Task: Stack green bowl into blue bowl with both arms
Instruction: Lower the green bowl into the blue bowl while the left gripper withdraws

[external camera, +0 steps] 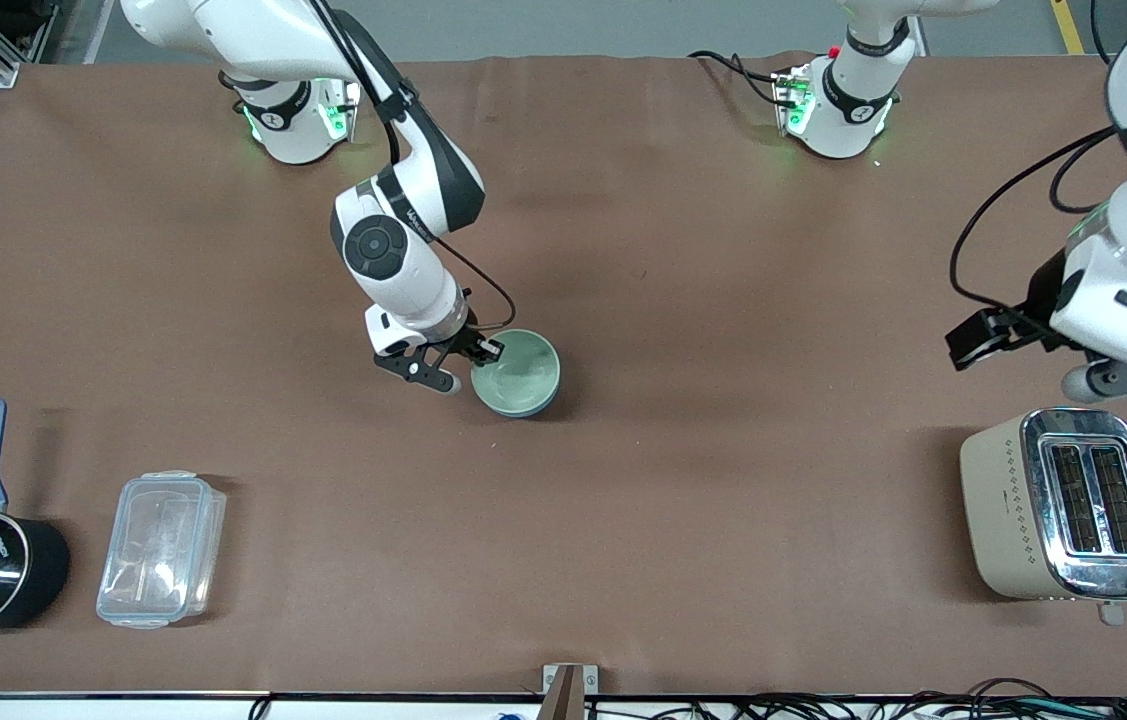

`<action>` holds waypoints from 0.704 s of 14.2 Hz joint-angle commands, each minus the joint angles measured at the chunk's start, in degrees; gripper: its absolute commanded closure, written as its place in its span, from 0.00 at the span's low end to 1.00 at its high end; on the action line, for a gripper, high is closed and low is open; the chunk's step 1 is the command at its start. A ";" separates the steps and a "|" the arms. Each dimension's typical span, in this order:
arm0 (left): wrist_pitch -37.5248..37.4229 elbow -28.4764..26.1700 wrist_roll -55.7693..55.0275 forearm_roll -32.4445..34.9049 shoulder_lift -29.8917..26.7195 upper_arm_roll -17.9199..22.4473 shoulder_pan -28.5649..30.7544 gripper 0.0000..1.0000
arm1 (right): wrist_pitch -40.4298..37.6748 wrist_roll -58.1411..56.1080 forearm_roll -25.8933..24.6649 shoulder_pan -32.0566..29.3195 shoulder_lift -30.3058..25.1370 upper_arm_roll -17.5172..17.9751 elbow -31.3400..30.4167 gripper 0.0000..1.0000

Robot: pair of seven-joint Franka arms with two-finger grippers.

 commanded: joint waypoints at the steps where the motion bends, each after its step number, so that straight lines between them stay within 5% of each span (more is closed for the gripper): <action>1: -1.61 0.15 6.61 -0.65 -1.01 -0.12 1.61 0.00 | 1.11 0.57 1.01 0.98 -1.00 -0.61 -2.53 0.99; 10: -4.51 -0.02 12.95 -2.58 -4.78 -0.21 1.88 0.00 | 1.55 0.65 1.01 0.89 -0.91 -0.61 -2.27 0.95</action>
